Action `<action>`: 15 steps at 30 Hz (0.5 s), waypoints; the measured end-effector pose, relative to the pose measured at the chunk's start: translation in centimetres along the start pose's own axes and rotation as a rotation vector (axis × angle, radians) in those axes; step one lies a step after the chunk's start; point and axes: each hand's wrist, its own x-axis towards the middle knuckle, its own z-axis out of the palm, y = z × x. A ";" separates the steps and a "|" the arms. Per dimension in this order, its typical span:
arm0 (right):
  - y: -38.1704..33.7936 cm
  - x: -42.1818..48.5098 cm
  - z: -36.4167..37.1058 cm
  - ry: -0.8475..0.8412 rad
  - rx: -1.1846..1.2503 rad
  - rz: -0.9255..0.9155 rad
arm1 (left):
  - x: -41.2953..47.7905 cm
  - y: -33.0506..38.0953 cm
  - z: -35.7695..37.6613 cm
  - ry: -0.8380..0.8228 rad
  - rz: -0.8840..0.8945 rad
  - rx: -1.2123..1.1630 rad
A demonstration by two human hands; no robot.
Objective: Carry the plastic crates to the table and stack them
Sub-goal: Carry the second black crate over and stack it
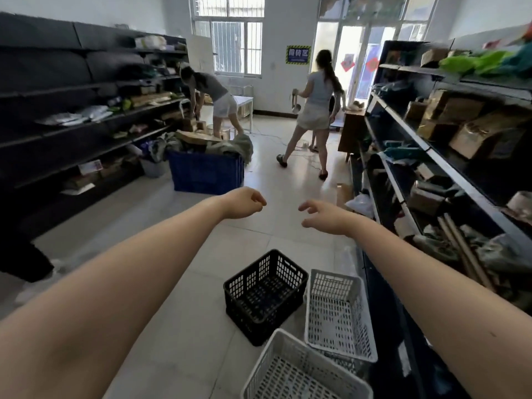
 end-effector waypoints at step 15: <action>-0.3 25.4 4.1 -0.001 0.115 0.263 | 23.2 -15.8 -5.0 -0.178 0.045 -0.022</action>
